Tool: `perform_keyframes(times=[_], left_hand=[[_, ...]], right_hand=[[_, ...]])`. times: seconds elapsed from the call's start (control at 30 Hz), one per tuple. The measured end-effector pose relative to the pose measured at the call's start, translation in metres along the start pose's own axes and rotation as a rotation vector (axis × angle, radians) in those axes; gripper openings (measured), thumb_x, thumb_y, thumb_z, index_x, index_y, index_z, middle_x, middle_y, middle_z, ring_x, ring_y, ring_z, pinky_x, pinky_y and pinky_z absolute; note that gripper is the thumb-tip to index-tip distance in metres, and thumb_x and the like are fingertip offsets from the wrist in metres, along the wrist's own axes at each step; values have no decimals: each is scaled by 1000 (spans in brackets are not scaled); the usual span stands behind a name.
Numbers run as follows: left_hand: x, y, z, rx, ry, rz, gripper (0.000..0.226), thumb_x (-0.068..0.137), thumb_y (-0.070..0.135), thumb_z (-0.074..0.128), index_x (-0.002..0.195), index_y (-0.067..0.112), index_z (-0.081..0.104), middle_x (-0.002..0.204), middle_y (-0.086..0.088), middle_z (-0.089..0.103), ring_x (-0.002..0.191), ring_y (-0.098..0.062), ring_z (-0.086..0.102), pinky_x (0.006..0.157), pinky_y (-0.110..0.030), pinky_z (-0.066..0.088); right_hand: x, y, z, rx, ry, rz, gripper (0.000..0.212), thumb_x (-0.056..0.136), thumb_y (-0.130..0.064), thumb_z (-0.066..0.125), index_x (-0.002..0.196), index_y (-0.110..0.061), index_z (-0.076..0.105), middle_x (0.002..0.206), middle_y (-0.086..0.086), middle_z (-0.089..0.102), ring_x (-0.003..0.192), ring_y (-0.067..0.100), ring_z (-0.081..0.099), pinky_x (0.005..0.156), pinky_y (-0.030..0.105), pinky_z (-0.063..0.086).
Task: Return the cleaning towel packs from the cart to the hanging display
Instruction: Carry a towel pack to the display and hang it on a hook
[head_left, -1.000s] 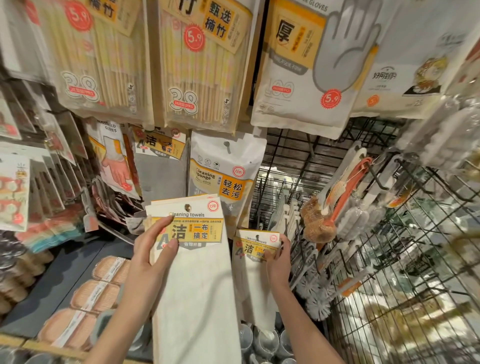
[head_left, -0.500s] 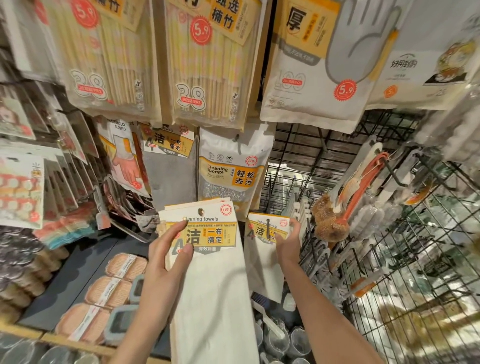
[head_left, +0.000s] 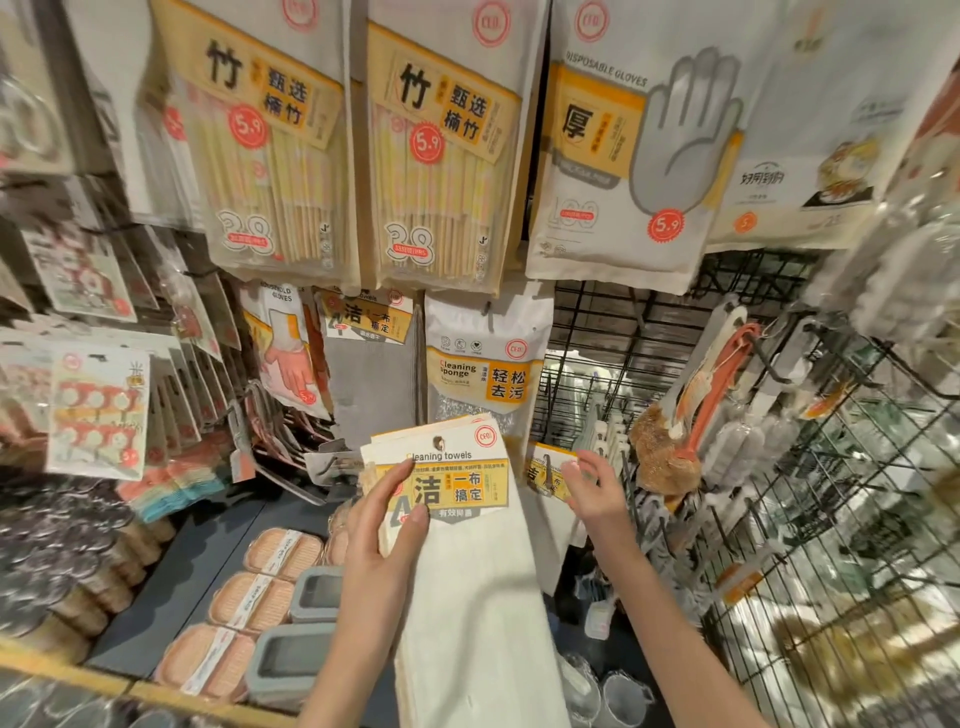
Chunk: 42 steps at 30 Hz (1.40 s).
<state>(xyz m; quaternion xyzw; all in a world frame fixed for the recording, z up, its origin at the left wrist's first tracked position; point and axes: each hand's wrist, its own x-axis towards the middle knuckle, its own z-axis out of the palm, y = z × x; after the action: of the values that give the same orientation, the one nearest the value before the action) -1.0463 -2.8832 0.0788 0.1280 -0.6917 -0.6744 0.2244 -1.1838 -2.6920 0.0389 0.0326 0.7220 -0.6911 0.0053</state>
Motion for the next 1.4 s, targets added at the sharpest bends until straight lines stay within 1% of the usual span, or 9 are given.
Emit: perform_keyframes(times=[0.07,0.23,0.33,0.47,0.6,0.8,0.93,1.2,1.4], left_hand=[[-6,3,1,-27,-12,-11,39,91,20,60,116,50,57,127,25,49,122,10,42,103,-26,34],[-20,8,2,-106,-48,-6,38,88,25,61,118,48,58,130,21,48,118,14,45,103,-24,35],[-27,11,0,-131,-66,1,43,87,31,66,126,45,54,135,17,46,125,7,43,111,-35,33],[-31,19,-4,-127,-122,3,60,91,28,62,134,61,34,133,33,37,125,18,34,114,-36,26],[-35,28,-3,-144,-136,-12,71,82,35,65,133,67,27,144,10,42,133,-10,41,114,-46,28],[-35,34,-4,-145,-146,-7,72,75,35,68,128,67,32,139,-2,49,128,-18,48,111,-49,33],[-34,35,-4,-102,-142,-14,71,72,37,70,126,65,32,133,-4,54,126,-19,50,109,-49,36],[-32,31,0,-79,-123,-7,75,79,24,77,137,49,36,136,1,50,127,-14,48,110,-47,35],[-28,29,4,-89,-98,-5,66,85,29,67,137,54,35,126,29,40,122,5,42,111,-39,33]], right_hand=[[-19,-25,6,46,-65,-11,26,94,-17,55,119,-12,54,114,3,53,108,19,55,88,26,49],[-66,-73,23,-51,-265,-39,5,93,-25,54,96,-23,58,91,-3,60,79,5,57,63,7,46],[-89,-87,27,-51,-280,-82,22,84,-15,68,98,-19,52,91,1,57,78,8,59,61,7,46],[-107,-99,25,-68,-229,-108,39,73,-2,77,95,-18,49,90,6,60,77,16,63,64,20,52],[-114,-102,20,-42,-215,-113,38,75,2,74,102,-11,50,90,8,62,72,11,64,59,16,53],[-117,-104,15,-43,-180,-149,37,75,3,73,92,-22,51,83,-1,63,63,-5,65,55,12,49],[-116,-104,14,-39,-169,-166,37,76,1,73,92,-23,50,81,-2,65,65,-3,65,58,13,50],[-113,-98,9,9,-164,-159,37,77,5,71,96,-18,49,83,2,65,65,-3,65,58,12,50],[-105,-89,1,94,-135,-136,37,80,7,67,99,-16,46,95,10,68,76,5,68,61,14,52]])
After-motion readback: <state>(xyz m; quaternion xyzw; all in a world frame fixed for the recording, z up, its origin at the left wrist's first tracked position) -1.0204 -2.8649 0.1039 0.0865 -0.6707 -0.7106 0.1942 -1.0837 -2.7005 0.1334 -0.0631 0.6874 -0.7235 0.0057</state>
